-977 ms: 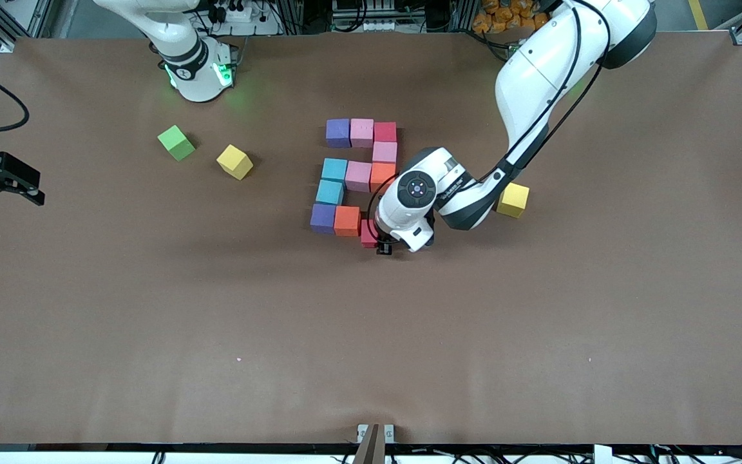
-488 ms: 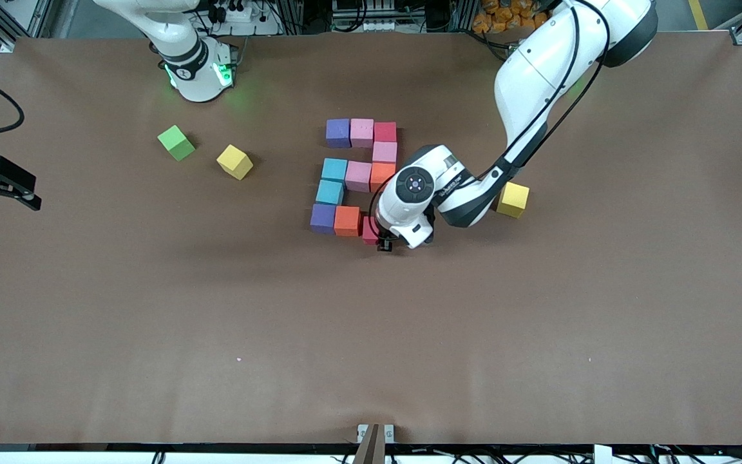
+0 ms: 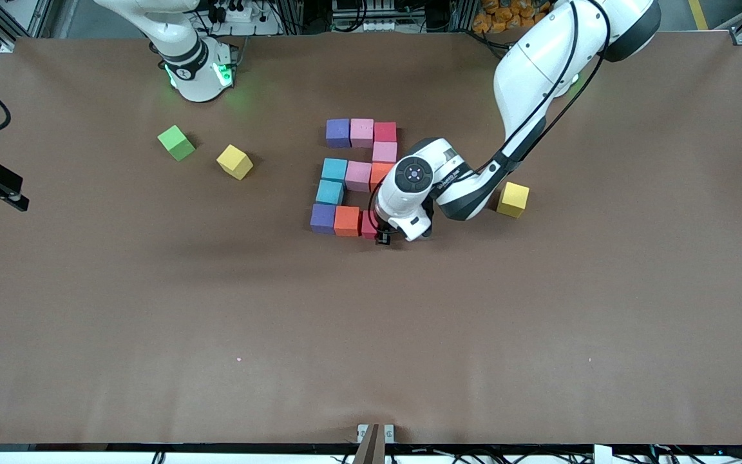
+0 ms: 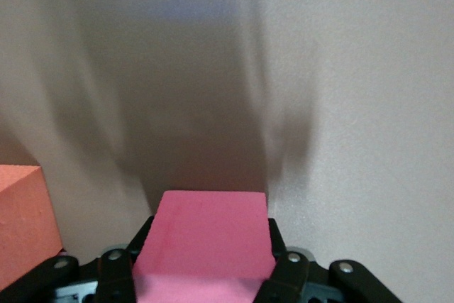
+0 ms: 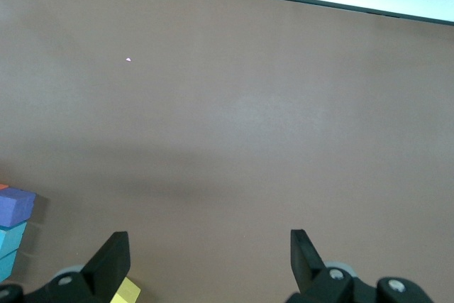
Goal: Form number 2 with 11 blocks
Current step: 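Lower the pink cube beside the orange cube with the left gripper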
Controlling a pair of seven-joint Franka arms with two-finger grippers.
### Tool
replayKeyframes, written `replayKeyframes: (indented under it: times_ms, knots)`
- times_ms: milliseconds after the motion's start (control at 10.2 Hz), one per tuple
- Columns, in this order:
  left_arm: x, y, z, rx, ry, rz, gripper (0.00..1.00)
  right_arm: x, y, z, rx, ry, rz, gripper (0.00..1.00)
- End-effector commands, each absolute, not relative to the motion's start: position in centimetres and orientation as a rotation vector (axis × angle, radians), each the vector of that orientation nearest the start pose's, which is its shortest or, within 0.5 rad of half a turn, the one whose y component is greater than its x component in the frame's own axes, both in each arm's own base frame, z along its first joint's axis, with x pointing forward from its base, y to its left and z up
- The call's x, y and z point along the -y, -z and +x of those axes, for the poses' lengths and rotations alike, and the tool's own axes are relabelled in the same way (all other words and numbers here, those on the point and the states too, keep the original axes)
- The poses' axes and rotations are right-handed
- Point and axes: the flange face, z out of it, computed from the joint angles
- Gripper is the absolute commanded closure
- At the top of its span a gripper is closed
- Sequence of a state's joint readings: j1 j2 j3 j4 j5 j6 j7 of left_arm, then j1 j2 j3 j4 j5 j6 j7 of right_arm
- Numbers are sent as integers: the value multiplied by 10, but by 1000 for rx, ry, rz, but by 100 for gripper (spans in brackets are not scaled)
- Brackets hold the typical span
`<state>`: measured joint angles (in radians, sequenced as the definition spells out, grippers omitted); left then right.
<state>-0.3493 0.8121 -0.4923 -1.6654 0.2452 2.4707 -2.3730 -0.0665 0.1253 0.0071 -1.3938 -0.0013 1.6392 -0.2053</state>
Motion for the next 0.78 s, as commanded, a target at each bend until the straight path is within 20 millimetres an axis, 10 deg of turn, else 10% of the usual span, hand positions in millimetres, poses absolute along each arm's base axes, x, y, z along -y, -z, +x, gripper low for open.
replayKeyframes:
  times_ms: [0,293,391,684]
  knots:
    - [483,-183,479,2161,-286,-2380,100,39,-650,595,204,199,-3131,0]
    - [483,-182,479,2159,-287,-2381,87,47,-651,593,183,192,-3132,0]
    - [483,-184,479,2165,-286,-2376,10,47,-651,593,185,189,-3132,0]
    - [485,-195,480,2167,-273,-2390,0,41,-650,594,199,192,-3130,0]
